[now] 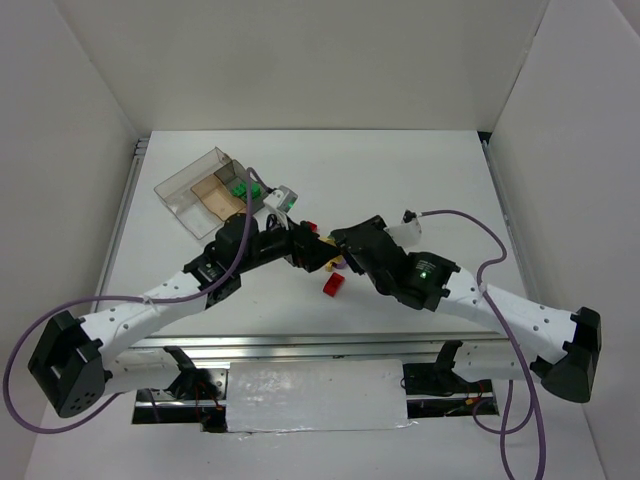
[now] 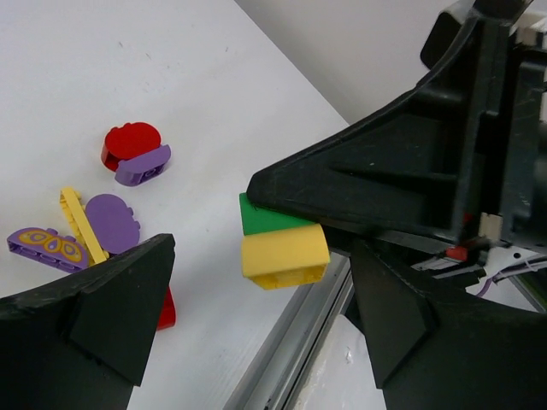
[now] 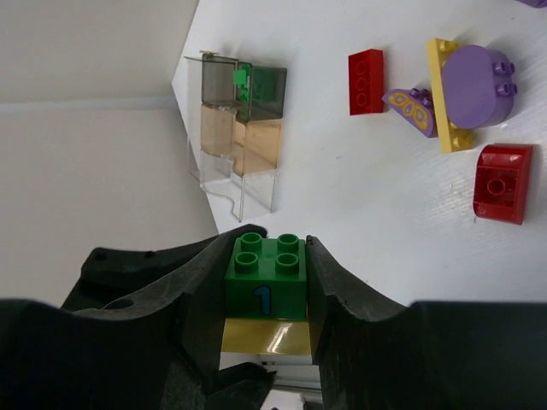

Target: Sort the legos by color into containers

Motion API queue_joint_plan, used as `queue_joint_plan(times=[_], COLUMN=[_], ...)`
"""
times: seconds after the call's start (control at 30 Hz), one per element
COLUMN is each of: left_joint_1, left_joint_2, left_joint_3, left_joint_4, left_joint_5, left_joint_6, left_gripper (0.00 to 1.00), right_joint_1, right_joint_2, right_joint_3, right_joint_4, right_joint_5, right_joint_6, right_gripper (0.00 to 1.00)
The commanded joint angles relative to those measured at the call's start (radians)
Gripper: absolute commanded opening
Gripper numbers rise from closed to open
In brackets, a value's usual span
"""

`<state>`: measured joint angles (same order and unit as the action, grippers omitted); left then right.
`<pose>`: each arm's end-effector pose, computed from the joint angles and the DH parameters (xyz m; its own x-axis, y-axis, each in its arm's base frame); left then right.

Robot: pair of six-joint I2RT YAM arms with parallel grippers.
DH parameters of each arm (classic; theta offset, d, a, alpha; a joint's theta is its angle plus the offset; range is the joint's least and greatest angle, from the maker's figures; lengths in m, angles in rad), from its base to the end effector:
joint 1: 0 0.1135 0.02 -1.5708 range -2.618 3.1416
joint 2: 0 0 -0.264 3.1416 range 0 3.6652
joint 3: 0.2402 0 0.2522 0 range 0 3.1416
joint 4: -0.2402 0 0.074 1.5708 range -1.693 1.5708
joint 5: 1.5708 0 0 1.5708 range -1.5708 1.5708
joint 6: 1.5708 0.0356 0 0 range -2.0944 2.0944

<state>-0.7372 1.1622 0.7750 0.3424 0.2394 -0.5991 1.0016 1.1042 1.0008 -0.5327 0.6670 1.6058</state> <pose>0.1965 -0.1898 0.3140 -0.4945 -0.2909 -0.8190 0.6655 0.4794 -0.5721 0.1442 0.1845 0.3231 -0.3821 0.8596 -0.3391 0.3338 0.4706 0.8168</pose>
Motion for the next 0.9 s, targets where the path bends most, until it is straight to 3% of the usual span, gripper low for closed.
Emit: queue_joint_plan(times=[0.0, 0.17, 0.2, 0.27, 0.3, 0.4, 0.6, 0.87], left_joint_1=[-0.005, -0.005, -0.005, -0.005, -0.005, -0.005, -0.004, 0.085], left_joint_2=[0.014, 0.028, 0.03, 0.028, 0.024, 0.014, -0.044, -0.151], left_joint_3=[0.043, 0.056, 0.061, 0.063, 0.061, 0.063, 0.06, -0.009], left_joint_4=[0.036, 0.035, 0.032, 0.029, 0.029, 0.009, -0.077, -0.177], left_joint_5=[0.061, 0.087, 0.089, 0.081, 0.08, 0.054, -0.084, -0.235], left_joint_6=[0.042, 0.05, 0.054, 0.056, 0.056, 0.05, 0.073, 0.024], left_gripper=[0.96, 0.79, 0.63, 0.44, 0.25, 0.0, 0.0, 0.0], right_joint_1=[0.02, 0.025, 0.026, 0.028, 0.026, 0.025, 0.0, -0.169], right_joint_2=[0.017, 0.014, 0.016, 0.016, 0.011, 0.011, 0.013, -0.049], right_joint_3=[0.064, 0.067, 0.068, 0.065, 0.058, 0.045, 0.041, -0.04], right_joint_4=[0.03, 0.066, 0.062, 0.057, 0.066, 0.079, -0.031, 0.002], right_joint_5=[0.049, 0.048, 0.048, 0.052, 0.052, 0.06, 0.17, 0.147], right_joint_6=[-0.055, -0.102, -0.098, -0.09, -0.089, -0.093, -0.034, -0.086], right_gripper=[0.0, 0.0, 0.0, 0.0, 0.0, 0.0, 0.0, 0.0])
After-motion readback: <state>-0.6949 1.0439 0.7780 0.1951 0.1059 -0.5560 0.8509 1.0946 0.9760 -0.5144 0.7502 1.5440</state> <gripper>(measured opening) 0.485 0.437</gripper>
